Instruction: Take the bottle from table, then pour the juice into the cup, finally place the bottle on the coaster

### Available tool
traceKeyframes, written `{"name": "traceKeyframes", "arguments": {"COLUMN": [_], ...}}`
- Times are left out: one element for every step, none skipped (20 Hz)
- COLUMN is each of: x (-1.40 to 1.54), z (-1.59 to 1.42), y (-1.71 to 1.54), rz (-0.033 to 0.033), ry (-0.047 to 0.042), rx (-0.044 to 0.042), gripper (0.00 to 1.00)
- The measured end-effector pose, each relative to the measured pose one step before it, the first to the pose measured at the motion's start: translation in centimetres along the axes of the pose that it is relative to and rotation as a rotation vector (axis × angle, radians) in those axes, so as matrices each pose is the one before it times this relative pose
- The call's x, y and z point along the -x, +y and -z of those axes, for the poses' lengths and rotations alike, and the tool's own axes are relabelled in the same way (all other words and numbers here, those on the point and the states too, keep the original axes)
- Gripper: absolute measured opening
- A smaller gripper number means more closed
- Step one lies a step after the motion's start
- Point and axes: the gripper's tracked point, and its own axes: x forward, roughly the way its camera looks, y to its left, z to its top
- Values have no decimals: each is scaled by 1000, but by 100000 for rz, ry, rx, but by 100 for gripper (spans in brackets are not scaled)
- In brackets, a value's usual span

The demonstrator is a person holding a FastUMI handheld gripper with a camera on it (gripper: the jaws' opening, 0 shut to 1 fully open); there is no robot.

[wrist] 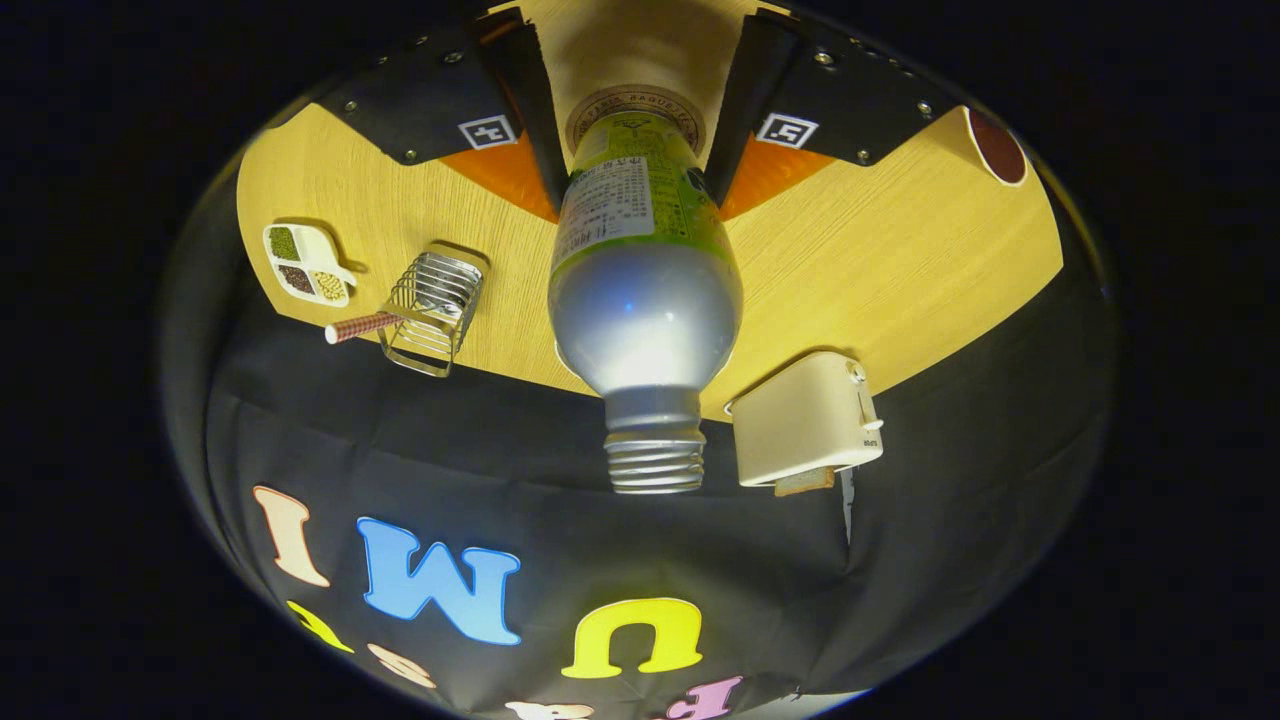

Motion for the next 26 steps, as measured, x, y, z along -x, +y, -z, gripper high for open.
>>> {"name": "traceKeyframes", "arguments": {"x": [-233,-245,-150,-197,-144,-151,-112,-114,23,-60,5,27,18,171,142,64,24,280,55,206,291,310,347,516,701,725], "z": [-88,46,32,179,92,176,131,365,128,-137,172,-20,128,-41,96,289,151,201,83,-4,-246,-134,-342,-323,-482,-525], "y": [9,33,-53,-68,-196,-219,-133,104,-2,-35,12,6,-52,47,-13,-124,-68,-80,-4,-38,-144,-138,-155,-41,-58,-97], "rz": [-64,-78,-130,331,672,960,526,-60,148,118,139,368,450,470,694,929,841,540,297,324,551,1004,785,576,356,539], "ry": [-515,-199,-239,-48,-133,-383,-32,358,63,-1158,372,-290,428,-225,349,462,545,589,373,-190,-754,-616,-885,-876,-1380,-1666], "rx": [-95,-66,106,482,368,227,38,-309,-276,-256,-62,-276,112,210,151,177,-37,-84,-684,-1118,-1127,-890,-847,-1027,-1161,-1053], "gripper": [72,72,72,72,72,73,73,73,73,74,74,74,75,76,77,78,78,79,81,93,99,99,98,98,98,98]}}
